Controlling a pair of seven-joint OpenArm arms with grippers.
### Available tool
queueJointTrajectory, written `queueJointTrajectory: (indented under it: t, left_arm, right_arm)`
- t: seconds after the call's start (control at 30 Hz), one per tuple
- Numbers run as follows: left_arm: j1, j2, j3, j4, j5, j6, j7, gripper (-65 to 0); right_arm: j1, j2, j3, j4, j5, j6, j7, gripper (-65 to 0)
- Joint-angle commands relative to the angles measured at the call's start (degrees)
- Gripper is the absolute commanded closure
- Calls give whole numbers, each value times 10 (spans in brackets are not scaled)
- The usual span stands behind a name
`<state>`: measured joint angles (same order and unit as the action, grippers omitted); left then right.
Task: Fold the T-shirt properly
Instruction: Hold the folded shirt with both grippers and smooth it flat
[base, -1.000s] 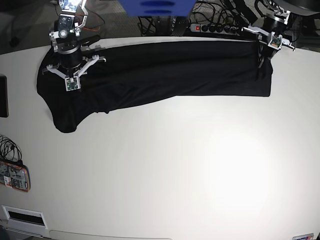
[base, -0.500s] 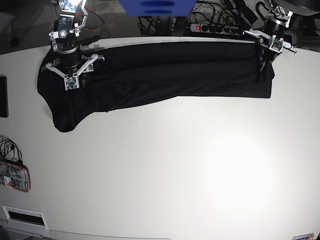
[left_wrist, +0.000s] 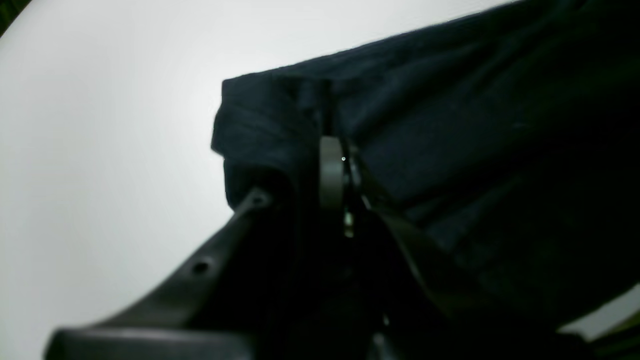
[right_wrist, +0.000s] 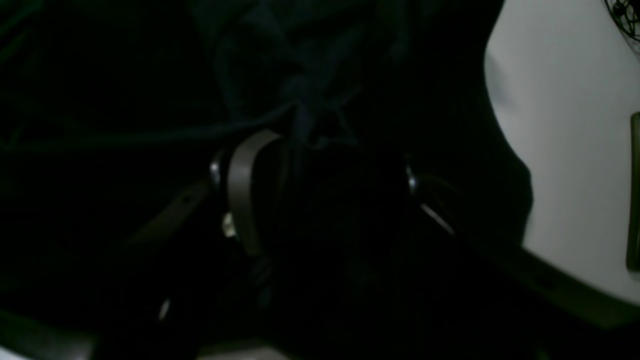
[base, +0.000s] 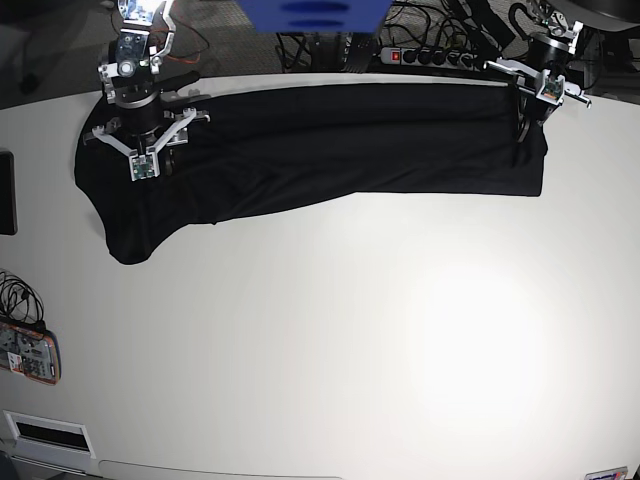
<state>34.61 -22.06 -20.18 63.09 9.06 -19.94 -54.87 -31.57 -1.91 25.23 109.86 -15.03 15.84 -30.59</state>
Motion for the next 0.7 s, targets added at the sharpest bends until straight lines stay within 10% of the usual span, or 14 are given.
queueJointTrajectory:
  t: [0.0, 0.67]
  left_arm:
    - [2, -9, -7, 7, 8, -1, -12, 0]
    - [-52, -5, -101, 5, 37, 3, 14, -157]
  right_arm:
    - [1, 3, 1, 10, 3, -3, 14, -299]
    - [-2, 1, 20, 21, 3, -3, 14, -299]
